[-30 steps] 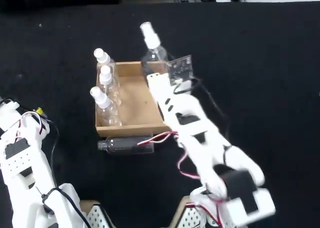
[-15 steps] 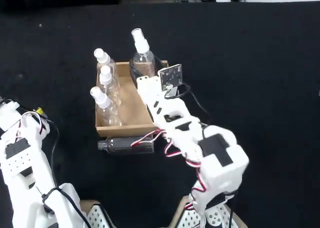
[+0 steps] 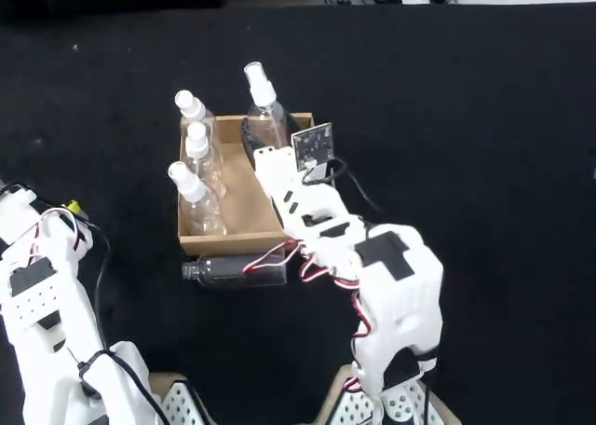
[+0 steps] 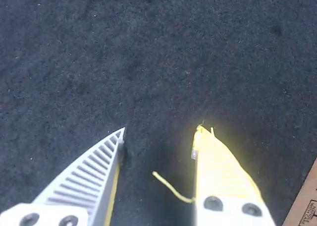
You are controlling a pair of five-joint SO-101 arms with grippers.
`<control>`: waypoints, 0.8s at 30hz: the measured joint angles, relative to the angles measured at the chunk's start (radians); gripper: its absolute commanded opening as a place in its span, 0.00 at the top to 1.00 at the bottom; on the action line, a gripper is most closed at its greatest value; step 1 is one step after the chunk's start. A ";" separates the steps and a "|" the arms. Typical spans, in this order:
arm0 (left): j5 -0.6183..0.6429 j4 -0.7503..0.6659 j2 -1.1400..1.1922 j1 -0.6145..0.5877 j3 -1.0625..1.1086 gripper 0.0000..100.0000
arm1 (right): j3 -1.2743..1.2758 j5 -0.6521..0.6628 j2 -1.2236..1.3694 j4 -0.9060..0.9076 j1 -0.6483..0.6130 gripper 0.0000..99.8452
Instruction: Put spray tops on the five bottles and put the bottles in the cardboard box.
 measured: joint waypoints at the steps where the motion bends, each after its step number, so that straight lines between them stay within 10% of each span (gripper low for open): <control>1: 0.000 0.000 0.000 0.000 0.000 0.80 | -0.009 0.000 0.011 0.000 0.000 0.99; 24: 0.000 0.000 0.000 0.000 0.000 0.80 | -0.037 0.000 0.044 0.006 -0.008 0.99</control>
